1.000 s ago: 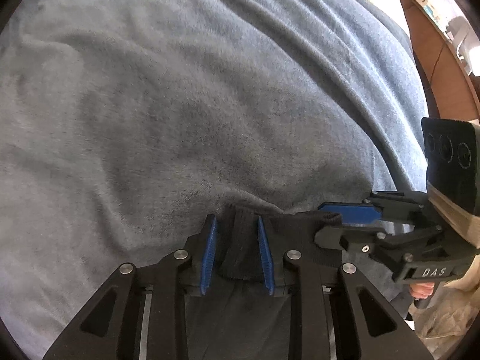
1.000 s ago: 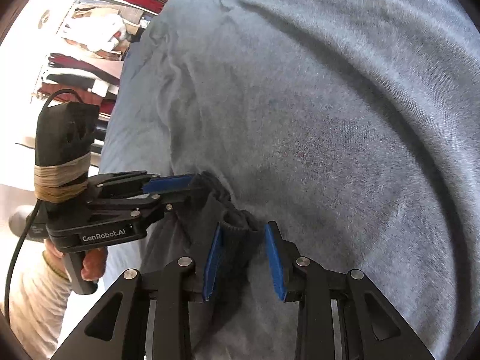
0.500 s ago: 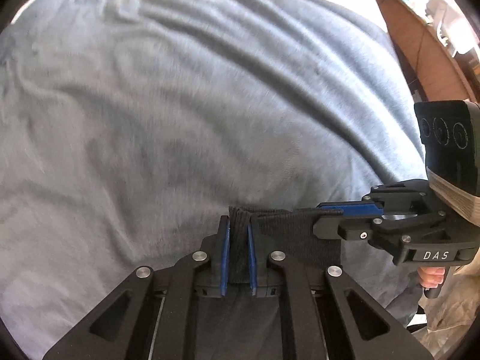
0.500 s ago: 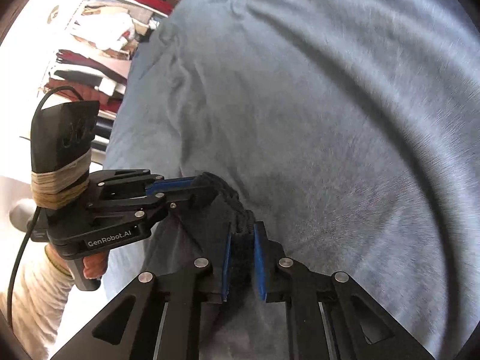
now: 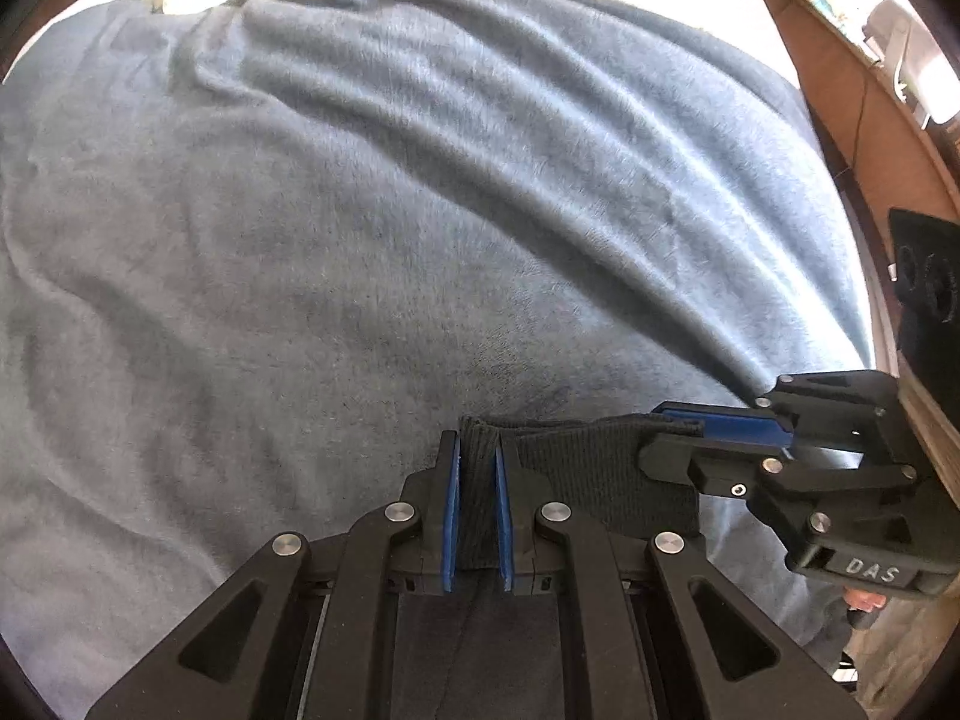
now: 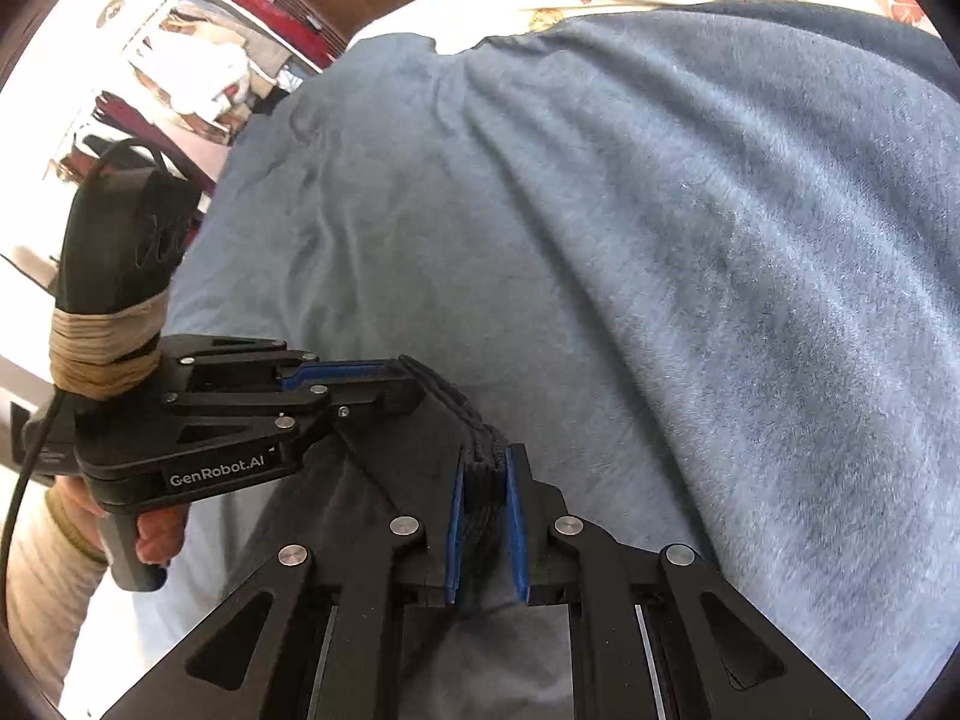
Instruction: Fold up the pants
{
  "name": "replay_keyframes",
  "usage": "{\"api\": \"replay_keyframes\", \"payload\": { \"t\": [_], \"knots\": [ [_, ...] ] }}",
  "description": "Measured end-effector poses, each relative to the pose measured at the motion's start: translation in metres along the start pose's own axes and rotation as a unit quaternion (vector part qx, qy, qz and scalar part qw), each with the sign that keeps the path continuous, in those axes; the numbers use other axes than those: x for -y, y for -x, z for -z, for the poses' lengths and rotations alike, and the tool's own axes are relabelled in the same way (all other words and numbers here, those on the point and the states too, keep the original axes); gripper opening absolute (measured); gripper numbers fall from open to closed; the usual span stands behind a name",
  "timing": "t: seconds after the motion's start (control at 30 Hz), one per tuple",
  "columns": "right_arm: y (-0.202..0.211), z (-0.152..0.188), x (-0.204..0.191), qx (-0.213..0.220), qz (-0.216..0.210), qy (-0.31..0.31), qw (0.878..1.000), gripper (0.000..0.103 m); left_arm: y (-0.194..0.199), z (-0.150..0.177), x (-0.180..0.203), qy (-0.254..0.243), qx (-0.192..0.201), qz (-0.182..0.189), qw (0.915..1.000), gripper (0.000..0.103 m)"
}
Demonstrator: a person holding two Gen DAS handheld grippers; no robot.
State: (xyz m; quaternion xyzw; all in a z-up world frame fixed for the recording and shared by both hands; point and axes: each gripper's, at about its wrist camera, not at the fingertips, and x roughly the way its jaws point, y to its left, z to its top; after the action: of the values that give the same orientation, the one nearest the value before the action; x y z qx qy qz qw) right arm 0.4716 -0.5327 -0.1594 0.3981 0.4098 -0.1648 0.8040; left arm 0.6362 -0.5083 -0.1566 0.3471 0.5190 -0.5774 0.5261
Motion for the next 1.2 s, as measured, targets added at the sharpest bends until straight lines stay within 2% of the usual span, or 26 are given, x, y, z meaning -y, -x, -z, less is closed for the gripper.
{"api": "replay_keyframes", "payload": {
  "t": [0.13,0.27,0.37,0.43,0.47,0.5,0.53,0.57,0.63,0.67,0.77,0.83,0.9,1.03,1.13,1.17,1.2],
  "knots": [
    [-0.005,0.002,-0.002,-0.004,0.016,0.01,1.0,0.013,-0.007,0.002,-0.002,0.034,0.004,0.002,0.9994,0.014],
    [-0.012,-0.001,-0.002,-0.019,0.026,0.011,0.999,0.014,-0.003,0.015,-0.008,0.058,0.015,-0.024,0.9979,0.019],
    [-0.013,-0.002,-0.002,-0.028,0.038,0.013,0.999,0.015,0.008,0.017,0.0,0.071,0.036,-0.051,0.9955,0.03],
    [-0.007,-0.002,-0.004,-0.025,0.039,0.022,0.999,0.024,0.023,0.017,0.003,0.08,0.06,-0.069,0.9926,0.037],
    [-0.002,-0.003,-0.008,-0.014,0.052,0.023,0.998,0.035,0.036,0.019,0.005,0.088,0.078,-0.084,0.9895,0.038],
    [0.006,-0.003,-0.009,-0.001,0.063,0.028,0.998,0.041,0.047,0.023,0.006,0.098,0.094,-0.093,0.9863,0.04],
    [0.014,-0.003,-0.011,0.011,0.073,0.034,0.997,0.041,0.056,0.026,0.01,0.108,0.104,-0.104,0.9832,0.043],
    [0.022,-0.003,-0.013,0.018,0.08,0.042,0.996,0.041,0.072,0.035,0.015,0.13,0.125,-0.116,0.9767,0.043],
    [0.036,-0.002,-0.016,0.026,0.086,0.054,0.994,0.041,0.094,0.051,0.027,0.161,0.157,-0.118,0.9672,0.05],
    [0.044,-0.001,-0.018,0.031,0.083,0.06,0.994,0.042,0.106,0.063,0.035,0.179,0.169,-0.132,0.9603,0.051],
    [0.067,0.005,-0.028,0.042,0.076,0.092,0.992,0.053,0.14,0.099,0.061,0.208,0.198,-0.183,0.9401,0.054],
    [0.083,0.011,-0.038,0.047,0.065,0.119,0.99,0.054,0.155,0.119,0.083,0.222,0.213,-0.211,0.928,0.062],
    [0.098,0.019,-0.048,0.05,0.05,0.144,0.987,0.057,0.169,0.141,0.104,0.241,0.231,-0.221,0.9163,0.064],
    [0.13,0.041,-0.077,0.066,0.028,0.203,0.977,0.065,0.198,0.188,0.128,0.308,0.258,-0.24,0.8837,0.07],
    [0.149,0.056,-0.096,0.07,0.011,0.234,0.97,0.069,0.213,0.224,0.147,0.357,0.269,-0.265,0.8541,0.073],
    [0.153,0.061,-0.102,0.067,0.01,0.245,0.967,0.069,0.219,0.24,0.154,0.381,0.27,-0.276,0.8403,0.073],
    [0.156,0.066,-0.108,0.062,0.008,0.254,0.965,0.069,0.221,0.247,0.157,0.393,0.27,-0.282,0.8323,0.073]
  ]
}}
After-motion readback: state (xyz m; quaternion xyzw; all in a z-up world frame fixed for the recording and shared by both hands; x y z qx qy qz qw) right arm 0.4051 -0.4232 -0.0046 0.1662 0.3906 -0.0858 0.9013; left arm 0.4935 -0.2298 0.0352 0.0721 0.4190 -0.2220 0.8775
